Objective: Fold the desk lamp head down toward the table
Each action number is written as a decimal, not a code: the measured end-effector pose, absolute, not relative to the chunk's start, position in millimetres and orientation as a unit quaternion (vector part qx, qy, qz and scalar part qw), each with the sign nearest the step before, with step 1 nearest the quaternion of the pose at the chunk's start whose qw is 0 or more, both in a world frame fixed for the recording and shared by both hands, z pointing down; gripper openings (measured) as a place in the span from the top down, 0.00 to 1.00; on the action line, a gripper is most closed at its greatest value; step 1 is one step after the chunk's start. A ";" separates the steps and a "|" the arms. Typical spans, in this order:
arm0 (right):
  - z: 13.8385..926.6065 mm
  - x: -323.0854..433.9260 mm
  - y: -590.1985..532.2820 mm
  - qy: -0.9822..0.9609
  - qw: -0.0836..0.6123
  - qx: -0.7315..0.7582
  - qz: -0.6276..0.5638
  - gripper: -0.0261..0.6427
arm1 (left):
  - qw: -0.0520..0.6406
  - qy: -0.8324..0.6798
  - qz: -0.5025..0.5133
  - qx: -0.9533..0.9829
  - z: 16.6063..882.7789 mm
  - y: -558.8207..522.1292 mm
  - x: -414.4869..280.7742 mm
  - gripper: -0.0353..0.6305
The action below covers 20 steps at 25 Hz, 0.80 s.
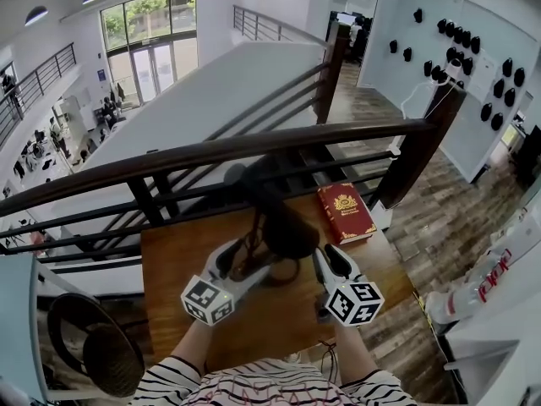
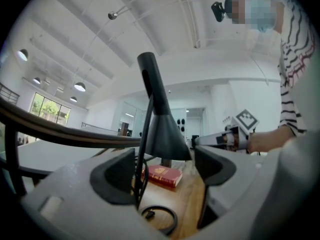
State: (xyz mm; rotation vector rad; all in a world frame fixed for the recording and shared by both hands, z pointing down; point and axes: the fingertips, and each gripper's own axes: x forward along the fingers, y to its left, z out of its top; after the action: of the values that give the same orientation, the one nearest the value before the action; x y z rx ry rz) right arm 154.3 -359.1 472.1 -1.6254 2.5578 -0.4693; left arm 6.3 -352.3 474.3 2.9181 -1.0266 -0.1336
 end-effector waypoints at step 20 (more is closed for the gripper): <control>474.7 92.8 -235.7 0.804 0.079 -0.571 -0.147 0.96 | 0.007 -0.289 -0.033 0.957 467.2 -261.4 -47.4 0.85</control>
State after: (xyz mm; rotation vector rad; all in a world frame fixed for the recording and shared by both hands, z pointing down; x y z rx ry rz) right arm 92.8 -235.7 474.7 -1.7087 2.4055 -0.4404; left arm -47.4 -261.4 467.2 2.9919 -0.9042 -0.1034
